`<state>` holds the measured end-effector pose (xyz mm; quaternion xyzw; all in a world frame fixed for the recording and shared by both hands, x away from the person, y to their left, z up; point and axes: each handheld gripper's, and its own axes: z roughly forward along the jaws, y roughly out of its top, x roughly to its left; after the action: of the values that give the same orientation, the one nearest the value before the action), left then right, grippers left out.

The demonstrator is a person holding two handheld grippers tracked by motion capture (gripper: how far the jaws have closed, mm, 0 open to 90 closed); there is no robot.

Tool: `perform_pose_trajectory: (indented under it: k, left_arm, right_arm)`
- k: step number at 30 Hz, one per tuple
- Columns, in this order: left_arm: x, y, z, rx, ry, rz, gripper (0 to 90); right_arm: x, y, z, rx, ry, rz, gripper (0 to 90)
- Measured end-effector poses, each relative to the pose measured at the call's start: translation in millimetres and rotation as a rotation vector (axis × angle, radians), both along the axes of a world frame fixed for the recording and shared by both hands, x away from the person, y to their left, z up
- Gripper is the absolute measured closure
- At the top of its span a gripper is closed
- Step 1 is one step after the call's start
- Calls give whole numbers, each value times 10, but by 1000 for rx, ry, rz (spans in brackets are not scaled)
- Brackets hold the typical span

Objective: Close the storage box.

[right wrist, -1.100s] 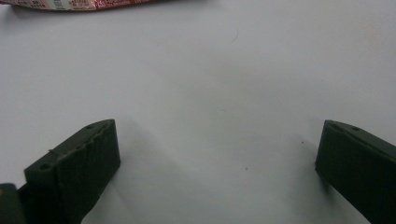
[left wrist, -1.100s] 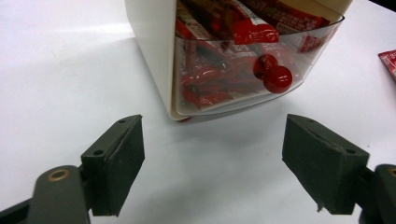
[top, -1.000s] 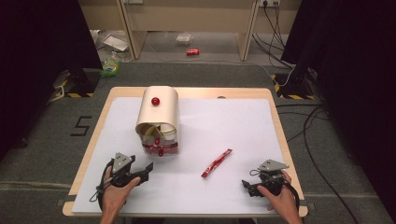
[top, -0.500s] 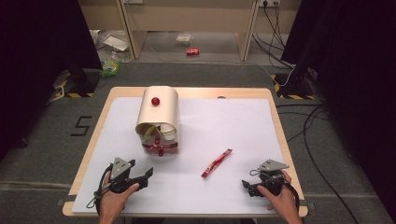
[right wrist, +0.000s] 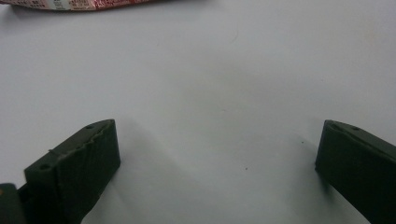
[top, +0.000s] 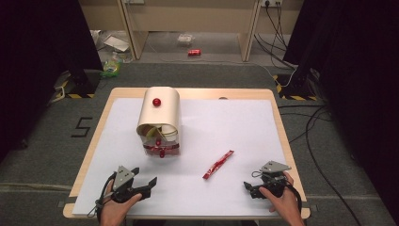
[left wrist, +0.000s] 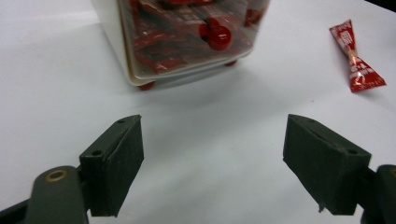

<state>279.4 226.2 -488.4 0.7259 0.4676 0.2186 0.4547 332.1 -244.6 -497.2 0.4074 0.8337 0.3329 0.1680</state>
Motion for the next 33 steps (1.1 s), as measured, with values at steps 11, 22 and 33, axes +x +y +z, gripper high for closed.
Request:
perform_pose_trajectory:
  k: [11, 22, 33]
  left_arm:
    - [-170, -37, -47, 19, 14, -60, 198]
    - [-259, -32, -148, 60, 42, -99, 181]
    - [-357, 21, -234, 92, 50, -136, 173]
  right_arm:
    - [0, 0, 0, -1, 0, 0, 3]
    - [0, 0, 0, 0, 0, 0, 3]
    - [0, 0, 0, -1, 0, 0, 3]
